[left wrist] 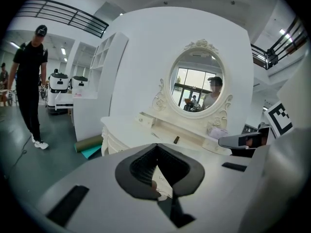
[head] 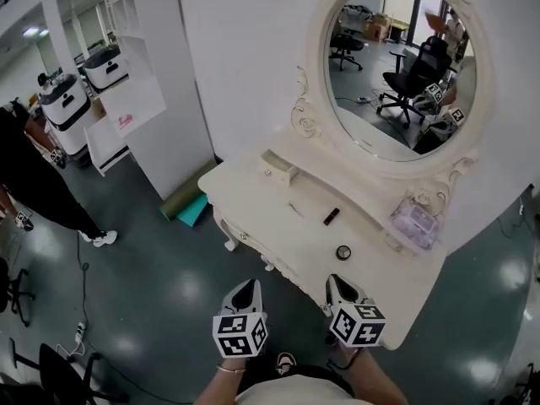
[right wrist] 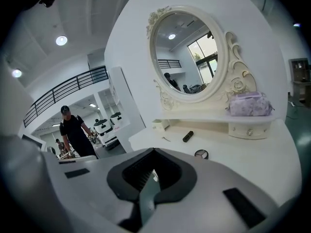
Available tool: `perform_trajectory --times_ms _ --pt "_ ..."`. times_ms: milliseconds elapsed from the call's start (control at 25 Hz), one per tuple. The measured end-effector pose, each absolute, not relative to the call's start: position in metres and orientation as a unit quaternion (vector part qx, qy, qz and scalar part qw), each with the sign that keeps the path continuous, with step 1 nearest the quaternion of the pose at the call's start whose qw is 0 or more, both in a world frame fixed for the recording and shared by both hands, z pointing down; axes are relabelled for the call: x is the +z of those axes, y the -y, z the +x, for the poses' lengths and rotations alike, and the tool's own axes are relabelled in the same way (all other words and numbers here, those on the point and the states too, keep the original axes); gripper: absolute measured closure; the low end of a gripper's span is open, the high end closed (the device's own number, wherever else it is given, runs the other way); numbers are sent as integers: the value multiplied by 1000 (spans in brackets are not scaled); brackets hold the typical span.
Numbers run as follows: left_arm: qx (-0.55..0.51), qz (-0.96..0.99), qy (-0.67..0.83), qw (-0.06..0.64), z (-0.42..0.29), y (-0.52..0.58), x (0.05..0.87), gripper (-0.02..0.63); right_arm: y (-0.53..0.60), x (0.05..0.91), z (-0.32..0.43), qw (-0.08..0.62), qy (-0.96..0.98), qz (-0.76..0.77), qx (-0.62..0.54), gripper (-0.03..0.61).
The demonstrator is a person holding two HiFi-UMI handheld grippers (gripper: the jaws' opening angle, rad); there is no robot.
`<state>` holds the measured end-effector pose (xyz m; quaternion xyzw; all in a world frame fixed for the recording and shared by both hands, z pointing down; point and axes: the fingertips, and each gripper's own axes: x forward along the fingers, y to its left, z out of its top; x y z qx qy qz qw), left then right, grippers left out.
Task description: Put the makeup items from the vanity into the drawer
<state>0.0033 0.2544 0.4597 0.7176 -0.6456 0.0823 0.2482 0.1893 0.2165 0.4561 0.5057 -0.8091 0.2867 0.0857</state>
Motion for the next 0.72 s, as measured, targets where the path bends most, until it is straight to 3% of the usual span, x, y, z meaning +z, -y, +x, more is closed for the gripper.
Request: perform_trajectory --times_ms 360,720 --pt "94 762 591 249 -11 -162 481 606 -153 475 182 79 768 561 299 561" --pt "92 803 549 213 -72 -37 447 606 -49 444 111 54 753 593 280 561"
